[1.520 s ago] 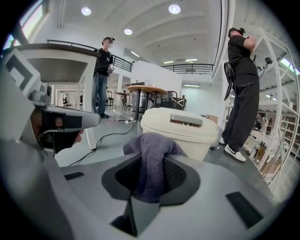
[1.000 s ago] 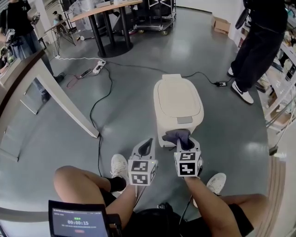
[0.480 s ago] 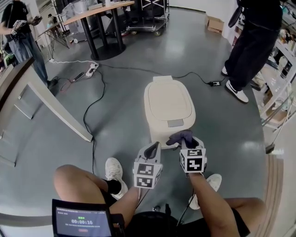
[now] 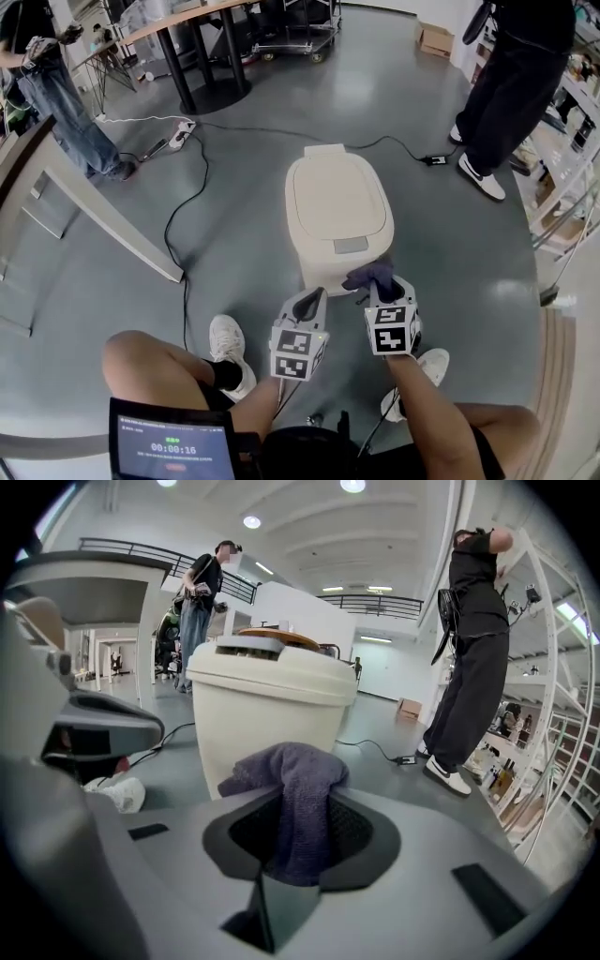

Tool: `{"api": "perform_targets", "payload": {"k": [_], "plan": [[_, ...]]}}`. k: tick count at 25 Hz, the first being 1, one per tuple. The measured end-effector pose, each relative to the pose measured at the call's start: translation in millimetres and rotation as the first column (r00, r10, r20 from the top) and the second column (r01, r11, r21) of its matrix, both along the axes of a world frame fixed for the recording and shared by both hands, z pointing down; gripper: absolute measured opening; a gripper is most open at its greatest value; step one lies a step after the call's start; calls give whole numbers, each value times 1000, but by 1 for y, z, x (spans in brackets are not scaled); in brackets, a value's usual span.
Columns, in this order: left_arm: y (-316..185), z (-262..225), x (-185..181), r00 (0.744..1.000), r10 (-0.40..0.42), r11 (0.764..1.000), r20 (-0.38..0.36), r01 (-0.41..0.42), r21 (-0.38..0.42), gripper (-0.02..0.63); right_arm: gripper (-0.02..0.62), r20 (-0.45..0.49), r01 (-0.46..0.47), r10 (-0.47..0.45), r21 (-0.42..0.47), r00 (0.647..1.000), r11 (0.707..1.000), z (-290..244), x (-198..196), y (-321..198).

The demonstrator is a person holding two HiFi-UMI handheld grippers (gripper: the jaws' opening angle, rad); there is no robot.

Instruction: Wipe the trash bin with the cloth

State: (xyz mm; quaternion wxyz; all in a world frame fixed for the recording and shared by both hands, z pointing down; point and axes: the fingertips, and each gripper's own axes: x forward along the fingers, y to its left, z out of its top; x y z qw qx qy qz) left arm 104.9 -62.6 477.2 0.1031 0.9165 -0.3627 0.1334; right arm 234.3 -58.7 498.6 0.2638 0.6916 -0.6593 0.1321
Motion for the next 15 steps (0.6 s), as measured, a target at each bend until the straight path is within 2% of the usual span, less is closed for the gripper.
{"api": "perform_targets", "payload": {"k": [10,15], "plan": [[-1,15,-21,999,-37,999,-4,36,-18,0,94,81,59,-49,-119,996,991,63,-53,20],[-9,22,-44,997,-70,998,31,70,-4,0,94,117,99,-82,-154,990,983,80,-85,13]]}}
